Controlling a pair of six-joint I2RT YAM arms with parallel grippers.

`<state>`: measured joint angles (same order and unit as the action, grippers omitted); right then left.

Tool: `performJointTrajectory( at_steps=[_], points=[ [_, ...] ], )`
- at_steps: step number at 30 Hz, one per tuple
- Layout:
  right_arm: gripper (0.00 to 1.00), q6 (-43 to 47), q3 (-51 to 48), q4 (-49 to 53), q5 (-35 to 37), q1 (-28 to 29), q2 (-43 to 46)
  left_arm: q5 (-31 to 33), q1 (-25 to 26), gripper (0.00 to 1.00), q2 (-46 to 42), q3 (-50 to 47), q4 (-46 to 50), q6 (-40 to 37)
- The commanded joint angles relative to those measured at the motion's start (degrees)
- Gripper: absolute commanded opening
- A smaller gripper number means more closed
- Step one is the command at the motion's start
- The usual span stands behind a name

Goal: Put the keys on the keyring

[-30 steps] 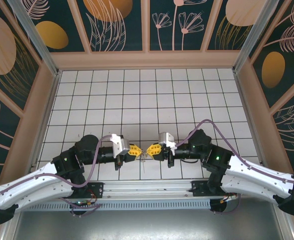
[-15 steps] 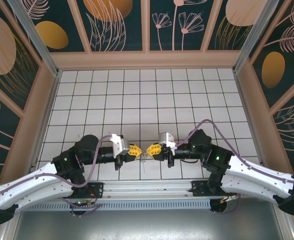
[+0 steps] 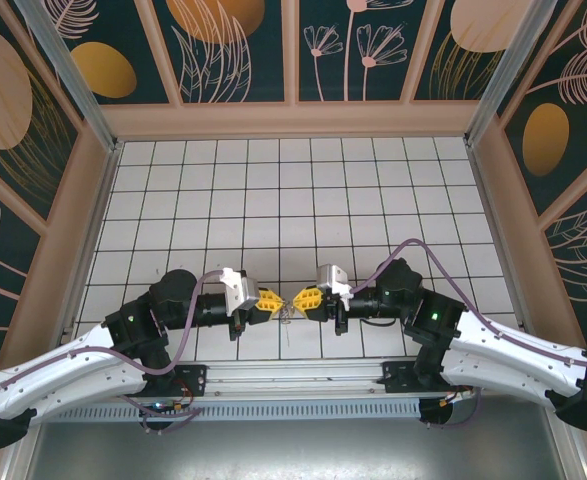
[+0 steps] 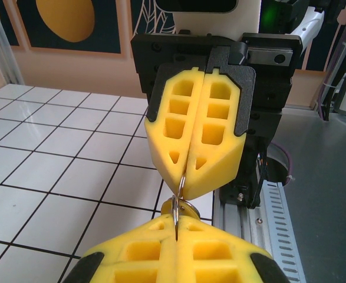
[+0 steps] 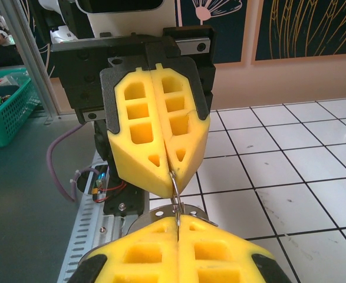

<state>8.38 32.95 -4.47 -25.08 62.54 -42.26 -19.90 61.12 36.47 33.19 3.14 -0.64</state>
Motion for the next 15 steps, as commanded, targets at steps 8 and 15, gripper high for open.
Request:
performJointTrajectory(
  at_steps=[8, 15],
  points=[
    [0.00, -0.7, 0.7, -0.5, 1.9, -0.4, 1.2, -0.3, -0.1, 0.00, -0.8, 0.1, -2.5, -0.7],
    [0.00, -0.7, 0.5, -0.6, 1.9, -0.4, 1.4, -0.2, -0.1, 0.00, -0.7, 0.2, -2.5, -0.7]
  ],
)
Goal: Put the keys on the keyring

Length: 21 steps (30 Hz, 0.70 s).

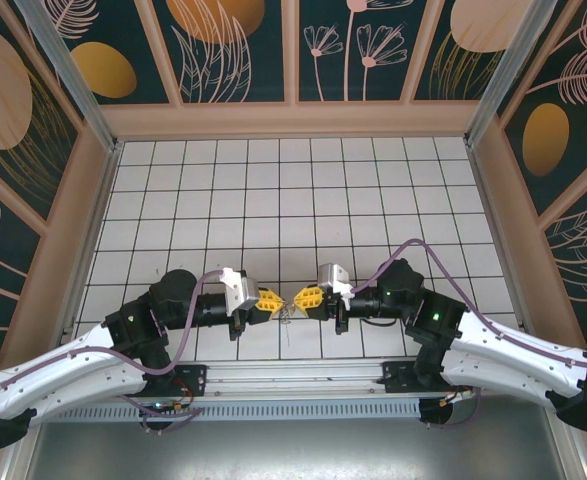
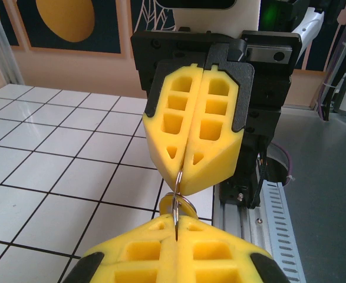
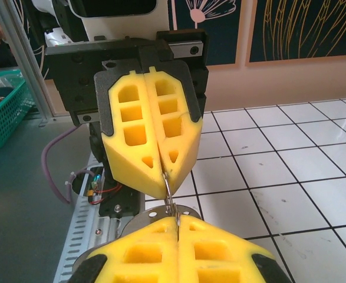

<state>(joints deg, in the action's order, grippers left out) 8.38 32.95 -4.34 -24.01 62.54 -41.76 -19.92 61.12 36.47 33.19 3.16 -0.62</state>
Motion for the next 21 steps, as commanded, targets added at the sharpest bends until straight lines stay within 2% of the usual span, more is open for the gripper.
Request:
performJointTrajectory(
  at_steps=[1, 21],
  points=[
    [0.00, -0.7, 0.5, -0.6, 0.7, -0.4, 0.9, -0.3, -0.1, 0.00, -0.7, 0.2, -2.5, -0.8],
    [0.00, -1.2, 0.5, -2.1, -1.8, -0.4, -0.2, -0.3, -0.1, 0.00, -0.6, 0.1, -2.7, -0.8]
  ],
)
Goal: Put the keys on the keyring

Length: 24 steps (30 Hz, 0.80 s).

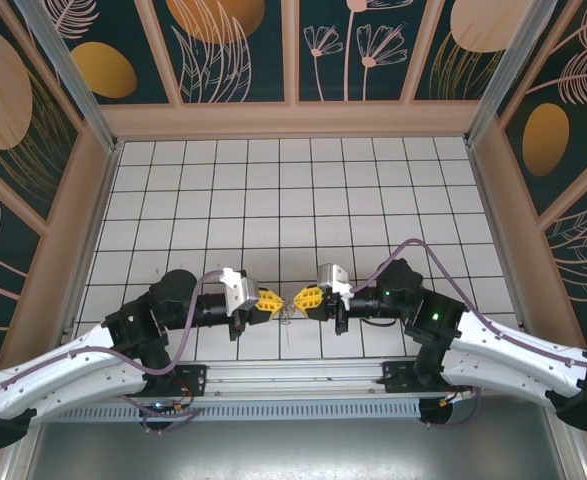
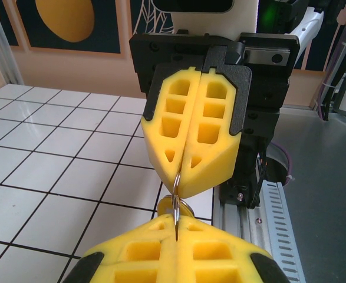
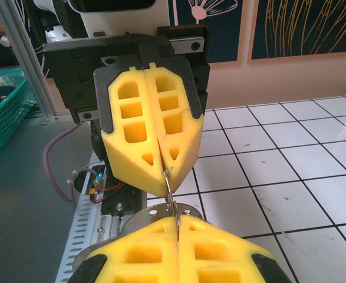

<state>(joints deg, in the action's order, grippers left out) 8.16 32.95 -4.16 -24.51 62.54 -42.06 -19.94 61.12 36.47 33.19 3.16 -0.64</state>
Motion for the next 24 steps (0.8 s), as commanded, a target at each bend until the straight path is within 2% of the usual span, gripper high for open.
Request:
performJointTrajectory(
  at_steps=[1, 24],
  points=[
    [0.00, -1.0, 0.4, -2.3, -1.3, -0.4, 0.1, -0.3, -0.1, 0.00, -0.6, 0.1, -2.7, -0.8],
    [0.00, -0.8, 1.1, -4.0, -2.8, -0.4, -1.4, -0.5, -0.1, 0.00, -0.2, 0.2, -2.8, -1.0]
  ],
)
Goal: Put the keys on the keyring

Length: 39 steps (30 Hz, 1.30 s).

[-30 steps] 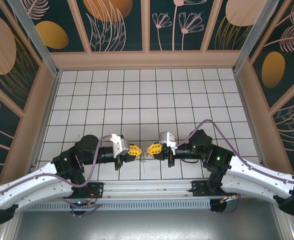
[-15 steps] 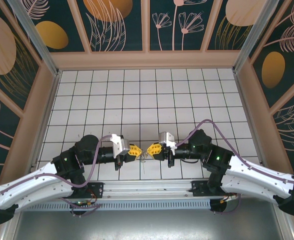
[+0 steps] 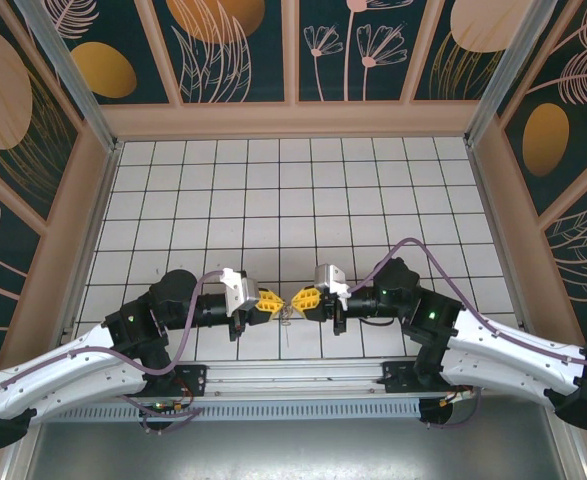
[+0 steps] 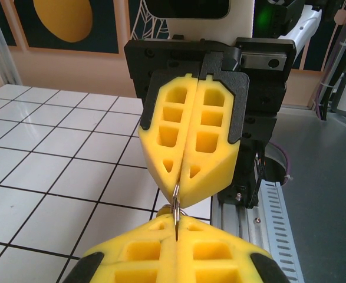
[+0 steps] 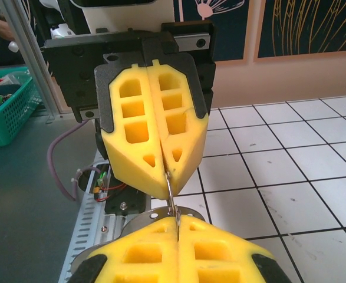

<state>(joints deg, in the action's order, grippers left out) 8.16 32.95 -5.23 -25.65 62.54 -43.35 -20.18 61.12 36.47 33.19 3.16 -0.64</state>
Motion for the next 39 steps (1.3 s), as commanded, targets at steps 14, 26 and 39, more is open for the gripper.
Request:
performJointTrajectory(
  at_steps=[14, 26, 39],
  points=[
    [0.00, -1.0, 1.2, 1.2, -0.5, -0.4, 3.7, -0.4, -0.1, 0.00, -0.3, 0.4, -2.4, -1.3],
    [0.00, -1.0, 0.0, -2.2, -0.8, -0.4, 2.3, -0.8, -0.1, 0.00, 0.0, 0.3, -2.7, -1.2],
    [0.00, -0.8, -0.1, -2.8, -0.3, -0.5, 1.3, -1.2, -0.1, 0.00, -0.3, 0.2, -2.8, -1.2]
  ],
)
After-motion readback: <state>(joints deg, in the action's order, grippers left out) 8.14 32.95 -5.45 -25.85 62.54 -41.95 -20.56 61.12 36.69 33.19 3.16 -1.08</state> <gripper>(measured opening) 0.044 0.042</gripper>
